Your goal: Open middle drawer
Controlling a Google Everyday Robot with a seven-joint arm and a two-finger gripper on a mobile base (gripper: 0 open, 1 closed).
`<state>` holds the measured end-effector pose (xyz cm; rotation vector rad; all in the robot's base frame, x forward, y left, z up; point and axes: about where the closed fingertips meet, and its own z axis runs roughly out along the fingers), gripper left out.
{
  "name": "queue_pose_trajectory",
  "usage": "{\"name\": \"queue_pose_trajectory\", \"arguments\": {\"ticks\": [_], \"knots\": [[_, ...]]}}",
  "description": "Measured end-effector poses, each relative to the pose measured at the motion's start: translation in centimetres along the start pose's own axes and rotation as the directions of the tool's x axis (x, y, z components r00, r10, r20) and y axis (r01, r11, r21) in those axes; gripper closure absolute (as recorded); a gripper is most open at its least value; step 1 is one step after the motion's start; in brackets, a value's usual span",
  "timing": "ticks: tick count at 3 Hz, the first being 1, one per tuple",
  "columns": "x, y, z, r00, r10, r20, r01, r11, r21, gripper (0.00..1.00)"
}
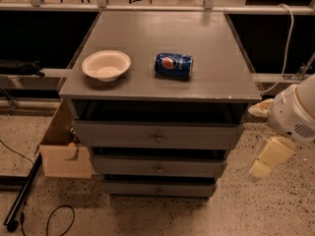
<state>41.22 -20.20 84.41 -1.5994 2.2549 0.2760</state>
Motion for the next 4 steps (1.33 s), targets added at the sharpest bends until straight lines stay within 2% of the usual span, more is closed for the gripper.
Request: {"name": "queue_pose_trajectory", "arguments": {"ticks": [1, 2, 3, 4], "knots": [[0.1, 0.4, 0.5, 1.0, 0.009, 0.009, -0.009, 0.9999, -0.008, 0.0], [0.7, 1.8, 2.6, 0.998, 0.05, 0.047, -0.048, 0.9978, -0.045, 0.0], [2.8, 5.1, 6.8, 0.986, 0.142, 0.083, -0.133, 0.9848, -0.112, 0.0], [3.5, 6.1, 8.7, 0.983, 0.166, 0.081, -0.154, 0.9785, -0.137, 0.0]]}}
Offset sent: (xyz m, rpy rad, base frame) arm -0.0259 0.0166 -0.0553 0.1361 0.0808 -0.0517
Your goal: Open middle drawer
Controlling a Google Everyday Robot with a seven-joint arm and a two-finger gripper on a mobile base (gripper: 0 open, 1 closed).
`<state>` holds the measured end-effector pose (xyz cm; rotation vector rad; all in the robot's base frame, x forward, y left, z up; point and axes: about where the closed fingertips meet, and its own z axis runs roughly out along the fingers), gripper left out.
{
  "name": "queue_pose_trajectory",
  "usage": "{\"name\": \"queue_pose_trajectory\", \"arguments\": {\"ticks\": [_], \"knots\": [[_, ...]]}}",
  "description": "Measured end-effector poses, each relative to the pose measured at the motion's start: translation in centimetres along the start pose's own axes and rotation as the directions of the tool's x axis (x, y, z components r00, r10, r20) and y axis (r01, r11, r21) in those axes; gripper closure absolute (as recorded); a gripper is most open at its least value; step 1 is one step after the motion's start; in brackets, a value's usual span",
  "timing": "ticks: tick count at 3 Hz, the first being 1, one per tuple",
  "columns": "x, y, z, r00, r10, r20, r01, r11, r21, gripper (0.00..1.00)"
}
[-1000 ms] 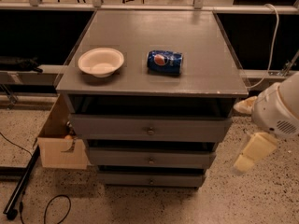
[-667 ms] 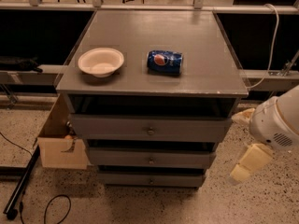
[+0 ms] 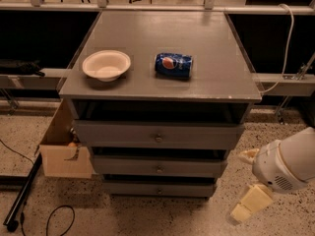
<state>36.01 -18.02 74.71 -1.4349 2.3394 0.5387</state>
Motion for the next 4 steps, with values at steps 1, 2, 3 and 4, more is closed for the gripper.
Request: {"name": "queue_pose_trajectory", "arguments": {"ticks": [1, 2, 3, 4], "knots": [[-0.4, -3.7, 3.0, 0.997, -0.058, -0.052, 0.06, 0.9977, 0.034, 0.0], [-0.4, -3.7, 3.0, 0.997, -0.059, -0.054, 0.061, 0.9976, 0.034, 0.0], [0.9, -2.4, 4.8, 0.999, -0.047, -0.015, 0.048, 0.9986, 0.025, 0.0], [3.1, -1.2, 8.8, 1.0, -0.018, 0.01, 0.018, 0.9998, 0.0, 0.0]]}}
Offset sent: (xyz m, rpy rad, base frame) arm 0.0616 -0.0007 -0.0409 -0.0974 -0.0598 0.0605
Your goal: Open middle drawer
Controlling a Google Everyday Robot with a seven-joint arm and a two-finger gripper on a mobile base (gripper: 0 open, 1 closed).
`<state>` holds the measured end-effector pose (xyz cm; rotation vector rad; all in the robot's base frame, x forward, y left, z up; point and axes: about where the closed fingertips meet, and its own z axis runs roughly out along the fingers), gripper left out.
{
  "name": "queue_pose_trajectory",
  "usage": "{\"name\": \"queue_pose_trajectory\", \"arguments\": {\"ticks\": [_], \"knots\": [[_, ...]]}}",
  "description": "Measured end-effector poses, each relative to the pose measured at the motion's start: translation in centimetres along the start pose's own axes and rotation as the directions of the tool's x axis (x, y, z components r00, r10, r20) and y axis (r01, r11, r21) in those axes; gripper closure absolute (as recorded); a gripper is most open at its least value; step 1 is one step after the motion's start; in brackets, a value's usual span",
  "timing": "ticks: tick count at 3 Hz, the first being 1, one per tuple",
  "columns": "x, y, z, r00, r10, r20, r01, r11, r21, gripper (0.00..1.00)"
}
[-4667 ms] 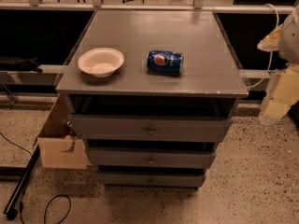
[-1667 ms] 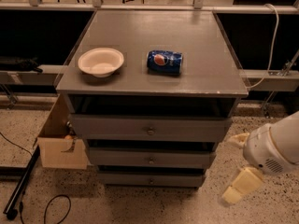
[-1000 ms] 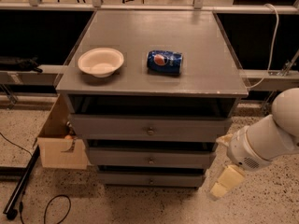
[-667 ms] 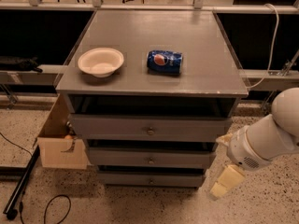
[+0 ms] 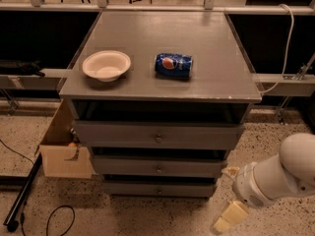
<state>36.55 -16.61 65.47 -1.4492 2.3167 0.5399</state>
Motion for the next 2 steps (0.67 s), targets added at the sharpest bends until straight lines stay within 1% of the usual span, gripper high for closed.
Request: {"name": "queue_pose_trajectory", "arguments": {"ticks": [1, 2], "knots": [[1.2, -0.6, 3.5, 1.0, 0.01, -0.022, -0.01, 0.9995, 0.029, 0.0], [1.1, -3.5, 5.4, 0.999, 0.01, -0.051, -0.004, 0.9949, 0.101, 0.0]]}}
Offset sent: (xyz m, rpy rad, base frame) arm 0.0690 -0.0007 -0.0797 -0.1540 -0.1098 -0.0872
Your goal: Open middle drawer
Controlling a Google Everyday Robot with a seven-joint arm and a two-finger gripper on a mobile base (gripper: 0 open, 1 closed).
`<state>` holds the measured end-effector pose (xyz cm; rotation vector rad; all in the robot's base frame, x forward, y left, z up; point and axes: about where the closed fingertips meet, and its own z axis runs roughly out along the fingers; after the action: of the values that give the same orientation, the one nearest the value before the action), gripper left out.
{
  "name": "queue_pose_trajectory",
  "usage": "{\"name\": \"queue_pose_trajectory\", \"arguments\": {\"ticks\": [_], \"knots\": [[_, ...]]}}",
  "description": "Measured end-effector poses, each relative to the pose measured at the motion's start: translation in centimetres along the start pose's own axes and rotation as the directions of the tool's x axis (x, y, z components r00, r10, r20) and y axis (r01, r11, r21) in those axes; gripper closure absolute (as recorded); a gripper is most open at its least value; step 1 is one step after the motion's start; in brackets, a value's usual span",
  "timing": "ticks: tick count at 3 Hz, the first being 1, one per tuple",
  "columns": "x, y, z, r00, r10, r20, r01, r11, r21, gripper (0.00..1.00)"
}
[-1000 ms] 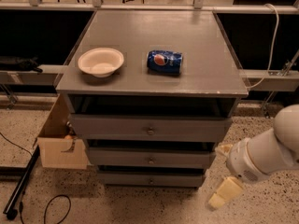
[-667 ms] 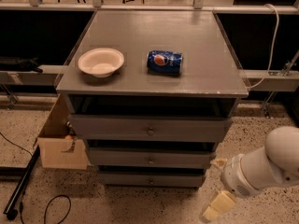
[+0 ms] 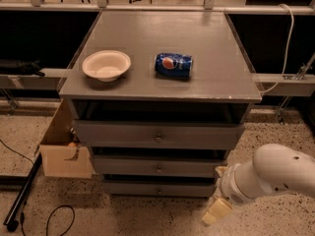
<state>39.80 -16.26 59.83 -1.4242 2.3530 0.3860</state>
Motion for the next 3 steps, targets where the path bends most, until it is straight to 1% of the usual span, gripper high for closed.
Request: {"name": "queue_pose_trajectory", "arguments": {"ticks": [1, 2, 3], "knots": [[-0.2, -3.1, 2.0, 1.0, -0.006, -0.005, 0.006, 0.9978, 0.066, 0.0], [0.1, -2.9, 2.9, 1.0, -0.001, -0.012, 0.002, 0.9986, 0.053, 0.0], [0.7, -2.2, 4.5, 1.0, 0.009, -0.028, -0.008, 0.9998, 0.021, 0.0]]}}
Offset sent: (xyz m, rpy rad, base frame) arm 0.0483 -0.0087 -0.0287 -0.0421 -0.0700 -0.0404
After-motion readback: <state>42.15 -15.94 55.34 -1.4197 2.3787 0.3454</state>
